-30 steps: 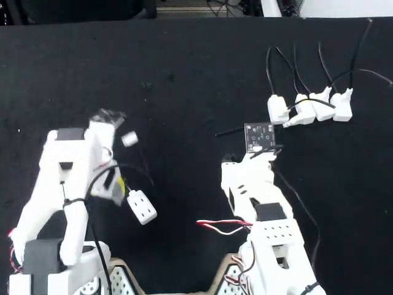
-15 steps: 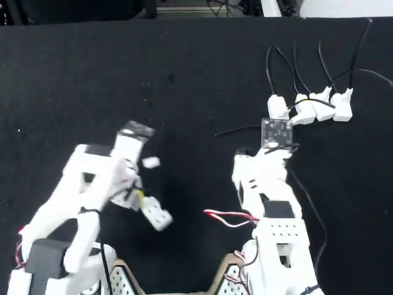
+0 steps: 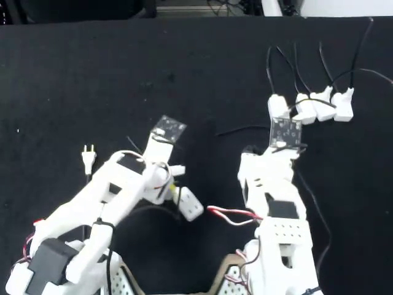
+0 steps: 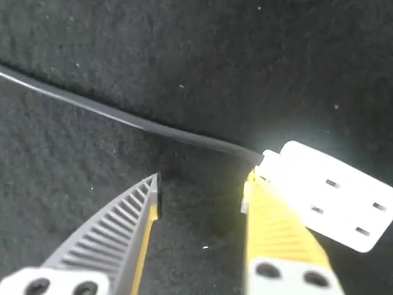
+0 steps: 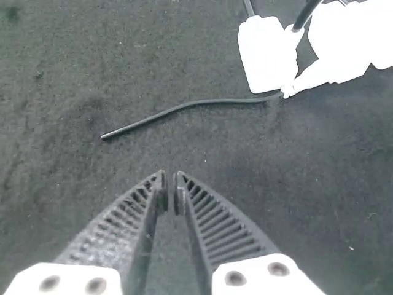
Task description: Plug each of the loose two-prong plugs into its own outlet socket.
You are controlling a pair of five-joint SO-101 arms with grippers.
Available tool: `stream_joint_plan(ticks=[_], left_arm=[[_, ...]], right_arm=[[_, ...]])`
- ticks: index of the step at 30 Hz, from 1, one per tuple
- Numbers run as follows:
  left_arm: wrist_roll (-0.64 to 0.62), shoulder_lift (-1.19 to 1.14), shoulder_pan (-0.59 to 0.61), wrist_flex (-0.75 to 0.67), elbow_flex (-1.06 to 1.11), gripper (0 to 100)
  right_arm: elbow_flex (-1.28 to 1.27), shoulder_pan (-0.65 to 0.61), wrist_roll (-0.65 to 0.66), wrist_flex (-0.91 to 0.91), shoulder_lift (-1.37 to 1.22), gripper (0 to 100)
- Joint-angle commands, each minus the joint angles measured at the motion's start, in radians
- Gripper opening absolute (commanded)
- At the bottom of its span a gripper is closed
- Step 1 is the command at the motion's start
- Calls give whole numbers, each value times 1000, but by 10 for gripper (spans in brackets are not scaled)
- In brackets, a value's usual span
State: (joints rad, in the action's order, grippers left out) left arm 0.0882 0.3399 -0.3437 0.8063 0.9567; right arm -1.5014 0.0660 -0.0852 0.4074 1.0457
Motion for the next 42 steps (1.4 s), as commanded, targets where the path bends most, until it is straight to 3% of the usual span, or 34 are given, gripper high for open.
stream_joint_plan(ticks=[1, 7, 14, 18, 23, 26, 32, 42], left_arm=[[52, 32, -5, 61, -45, 225], [29, 21, 113, 84, -180, 221], [-242, 18, 154, -238, -76, 225], [-296, 18, 157, -377, 12, 225], [-328, -34, 234, -419, 16, 225], [-334, -166, 274, -361, -77, 225], [-330, -374, 282, -81, -366, 225], [-304, -381, 335, 302, -487, 221]], right_arm=[[58, 12, -11, -25, 27, 15], [56, 12, -11, -25, 27, 16], [56, 11, -11, -25, 27, 18], [56, 11, -11, -25, 27, 18], [56, 11, -11, -25, 27, 18], [56, 11, -11, -25, 27, 18], [54, 11, -11, -25, 27, 18], [54, 11, -11, -25, 27, 18]])
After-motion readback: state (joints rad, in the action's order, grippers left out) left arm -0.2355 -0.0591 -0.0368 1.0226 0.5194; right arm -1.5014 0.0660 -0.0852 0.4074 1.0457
